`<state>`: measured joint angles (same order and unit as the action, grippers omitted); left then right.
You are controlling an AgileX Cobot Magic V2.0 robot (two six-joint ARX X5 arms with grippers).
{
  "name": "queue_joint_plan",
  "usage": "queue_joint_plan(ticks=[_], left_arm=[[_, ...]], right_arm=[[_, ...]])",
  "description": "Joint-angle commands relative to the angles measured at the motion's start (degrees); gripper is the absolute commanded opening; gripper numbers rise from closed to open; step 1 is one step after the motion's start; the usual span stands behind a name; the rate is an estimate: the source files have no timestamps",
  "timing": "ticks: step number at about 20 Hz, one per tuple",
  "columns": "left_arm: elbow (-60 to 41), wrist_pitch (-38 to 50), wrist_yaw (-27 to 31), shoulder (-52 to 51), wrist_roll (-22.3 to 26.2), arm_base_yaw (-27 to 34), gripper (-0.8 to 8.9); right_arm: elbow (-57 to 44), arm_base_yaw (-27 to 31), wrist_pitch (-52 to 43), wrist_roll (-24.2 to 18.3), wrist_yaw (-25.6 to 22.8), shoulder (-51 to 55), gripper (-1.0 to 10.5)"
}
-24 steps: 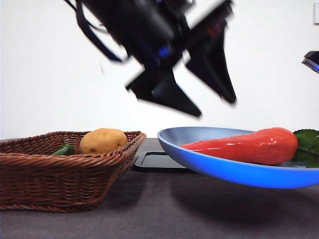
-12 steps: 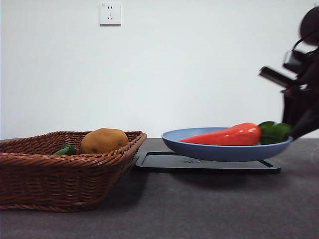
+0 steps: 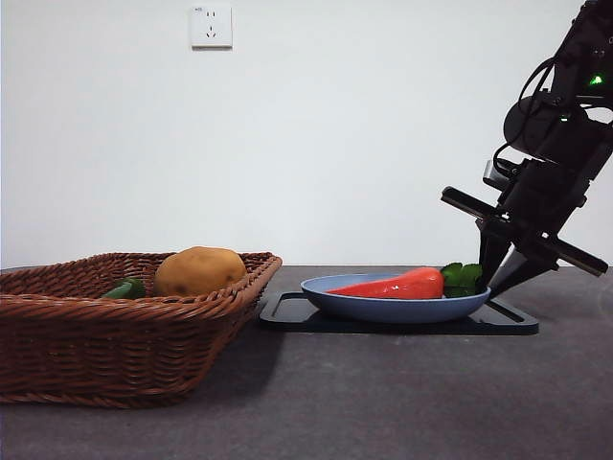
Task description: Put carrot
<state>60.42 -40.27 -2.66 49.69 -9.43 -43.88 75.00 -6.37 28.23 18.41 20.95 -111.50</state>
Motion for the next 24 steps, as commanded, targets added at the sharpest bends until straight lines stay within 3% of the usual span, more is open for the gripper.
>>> queue_joint_plan(ticks=[1, 10, 15, 18, 20, 24], left_arm=[[0.7, 0.74, 2.21, 0.28, 0.61, -0.24, 3.11], [0.7, 7.89, 5.81, 4.68, 3.74, -0.24, 3.03], [0.7, 11.15, 5.75, 10.25, 10.03, 0.94, 0.02], [0.7, 11.87, 6.29, 12.11, 11.04, 4.04, 0.06], [0.7, 11.5, 8.72, 12.15, 11.23, 7.65, 0.06], [0.7, 8.94, 8.37, 11.91, 13.27, 16.63, 0.06]], right_arm=[[1.27, 0.31, -0.42, -0.07, -0.26, -1.29, 1.9], [1.27, 0.39, 4.0, -2.4, -0.07, 4.7, 1.7], [1.27, 0.31, 12.37, -7.17, -0.24, 15.17, 0.0], [1.22, -0.39, 19.12, -10.93, -0.96, 22.14, 0.0], [1.01, -2.12, 22.67, -12.48, -5.9, 27.26, 0.0], [-2.93, -7.13, 22.77, -12.59, -15.21, 38.45, 0.0]])
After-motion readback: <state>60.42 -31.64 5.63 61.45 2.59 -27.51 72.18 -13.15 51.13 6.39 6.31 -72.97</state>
